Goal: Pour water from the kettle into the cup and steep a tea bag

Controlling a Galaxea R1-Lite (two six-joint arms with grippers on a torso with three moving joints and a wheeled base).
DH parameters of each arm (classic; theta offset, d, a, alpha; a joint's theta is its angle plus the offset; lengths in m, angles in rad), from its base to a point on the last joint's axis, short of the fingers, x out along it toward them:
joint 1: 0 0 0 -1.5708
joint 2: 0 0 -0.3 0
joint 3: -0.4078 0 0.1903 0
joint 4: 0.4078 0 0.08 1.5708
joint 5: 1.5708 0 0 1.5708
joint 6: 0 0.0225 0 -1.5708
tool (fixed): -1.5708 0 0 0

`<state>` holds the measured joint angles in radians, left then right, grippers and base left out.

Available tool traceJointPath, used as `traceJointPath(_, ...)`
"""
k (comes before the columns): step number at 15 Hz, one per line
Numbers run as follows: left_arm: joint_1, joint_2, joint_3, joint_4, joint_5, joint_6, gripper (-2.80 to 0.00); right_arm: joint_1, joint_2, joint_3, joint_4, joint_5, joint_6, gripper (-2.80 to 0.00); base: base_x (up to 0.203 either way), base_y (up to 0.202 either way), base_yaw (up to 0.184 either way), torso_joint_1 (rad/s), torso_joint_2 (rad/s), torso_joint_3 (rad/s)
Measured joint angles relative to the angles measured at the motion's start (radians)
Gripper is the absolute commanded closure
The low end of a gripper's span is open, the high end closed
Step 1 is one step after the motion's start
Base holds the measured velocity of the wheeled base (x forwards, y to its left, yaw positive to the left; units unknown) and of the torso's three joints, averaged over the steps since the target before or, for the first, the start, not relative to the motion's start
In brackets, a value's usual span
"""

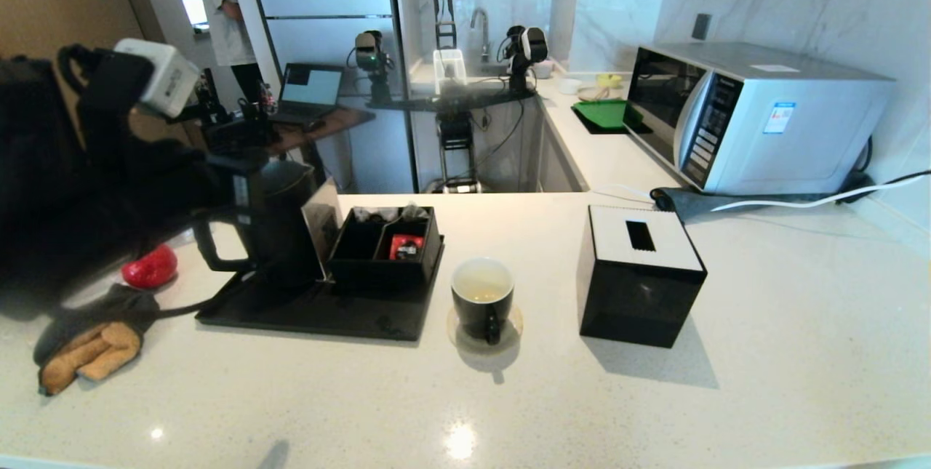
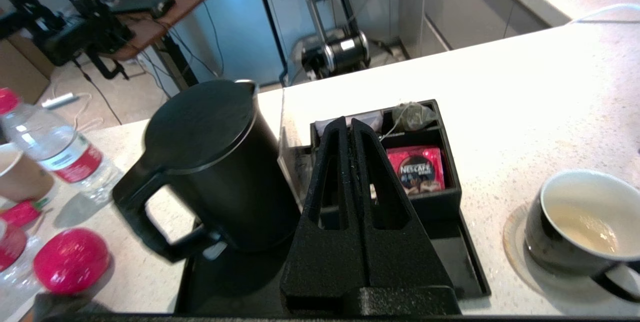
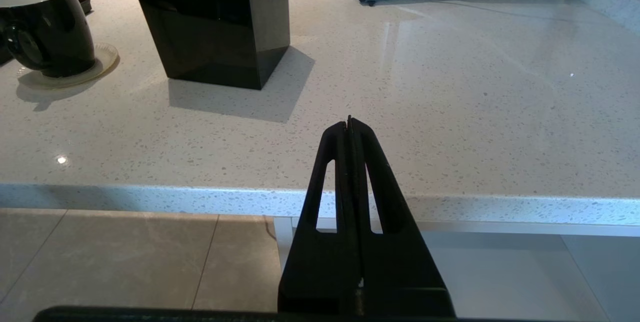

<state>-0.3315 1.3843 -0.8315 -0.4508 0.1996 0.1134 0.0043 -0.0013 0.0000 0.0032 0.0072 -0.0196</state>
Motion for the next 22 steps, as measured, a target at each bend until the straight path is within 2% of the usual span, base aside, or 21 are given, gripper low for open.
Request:
traceJointPath(7,-0.017,0.318,-0.392,0.266,-0.001,-0.019,0.0,0.0,0.0,0.0,0.0,0.0,0.0,0.0,0.0,0.0,0.0,0.0,0.0,0.0)
traceJointPath(8,-0.019,0.355,-0.432,0.293,0.001,-0.022,-2.8,0.0,0.0,0.0,0.0,0.0,0.0,0.0,0.0,0.0,0.0,0.0,0.0,0.0)
traceJointPath(11,-0.019,0.459,-0.523,0.372,0.003,-0.035,-2.8,0.0,0.0,0.0,0.0,0.0,0.0,0.0,0.0,0.0,0.0,0.0,0.0,0.0)
traceJointPath(16,-0.019,0.605,-0.628,0.4,0.004,-0.063,-2.8,0.0,0.0,0.0,0.0,0.0,0.0,0.0,0.0,0.0,0.0,0.0,0.0,0.0)
traceJointPath(22,-0.033,0.767,-0.832,0.522,-0.002,-0.08,-2.8,0.0,0.0,0.0,0.0,0.0,0.0,0.0,0.0,0.0,0.0,0.0,0.0,0.0)
